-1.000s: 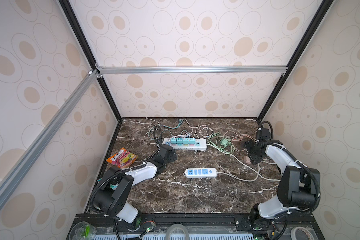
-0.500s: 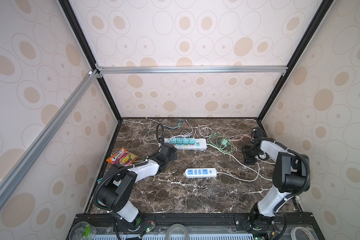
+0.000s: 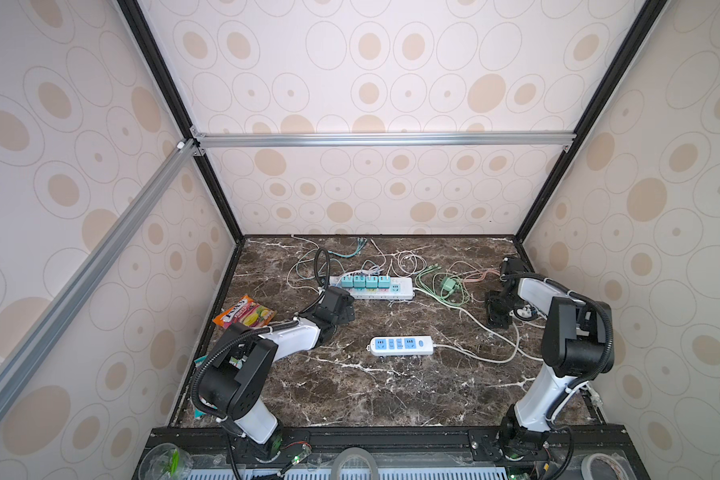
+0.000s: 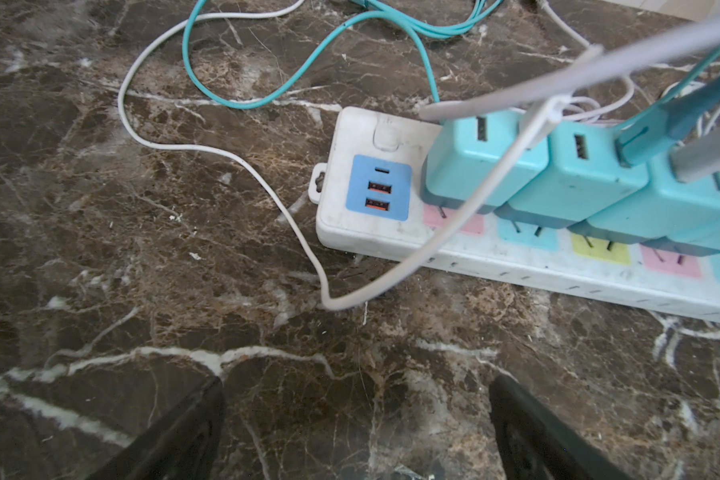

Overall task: Insert the plug
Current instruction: 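Move the right gripper to the pink charger near the far wall, then grasp the pink charger with the right gripper while the left gripper reaches the blue-socket strip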

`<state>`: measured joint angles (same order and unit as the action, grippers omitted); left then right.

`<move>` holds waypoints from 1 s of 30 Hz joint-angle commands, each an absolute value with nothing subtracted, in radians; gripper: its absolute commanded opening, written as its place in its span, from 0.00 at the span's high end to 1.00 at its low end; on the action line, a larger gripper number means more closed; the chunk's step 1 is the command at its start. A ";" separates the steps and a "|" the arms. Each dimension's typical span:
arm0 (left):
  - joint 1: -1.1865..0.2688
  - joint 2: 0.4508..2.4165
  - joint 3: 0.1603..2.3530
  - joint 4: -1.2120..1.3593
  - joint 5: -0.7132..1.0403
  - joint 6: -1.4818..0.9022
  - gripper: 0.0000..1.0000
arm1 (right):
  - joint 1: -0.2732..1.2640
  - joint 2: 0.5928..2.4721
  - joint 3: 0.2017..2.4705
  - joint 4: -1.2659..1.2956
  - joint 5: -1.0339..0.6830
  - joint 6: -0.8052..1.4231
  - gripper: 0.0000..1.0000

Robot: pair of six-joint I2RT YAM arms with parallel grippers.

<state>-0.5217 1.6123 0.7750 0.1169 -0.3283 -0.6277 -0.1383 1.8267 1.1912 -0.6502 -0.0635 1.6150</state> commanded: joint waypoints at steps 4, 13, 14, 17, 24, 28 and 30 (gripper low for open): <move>-0.522 1.626 0.811 0.094 -0.356 -0.609 0.02 | -0.151 1.844 1.190 -0.690 -0.021 1.678 0.29; -0.520 1.632 0.819 0.091 -0.353 -0.606 0.02 | -0.164 1.850 1.140 -0.643 -0.071 1.700 0.39; -0.521 1.631 0.822 0.088 -0.353 -0.606 0.02 | -0.165 1.846 1.138 -0.643 -0.069 1.699 0.42; -0.520 1.622 0.819 0.085 -0.354 -0.604 0.02 | -0.164 1.816 1.131 -0.630 -0.061 1.677 0.56; -0.522 1.566 0.822 0.087 -0.309 -0.582 0.02 | -0.140 1.660 1.175 -0.633 -0.065 1.494 0.73; -0.546 1.523 0.846 0.078 -0.271 -0.543 0.02 | -0.086 1.526 1.149 -0.514 -0.015 1.298 0.85; -0.566 1.510 0.872 0.060 -0.263 -0.523 0.02 | -0.067 1.457 1.118 -0.417 -0.010 1.189 0.86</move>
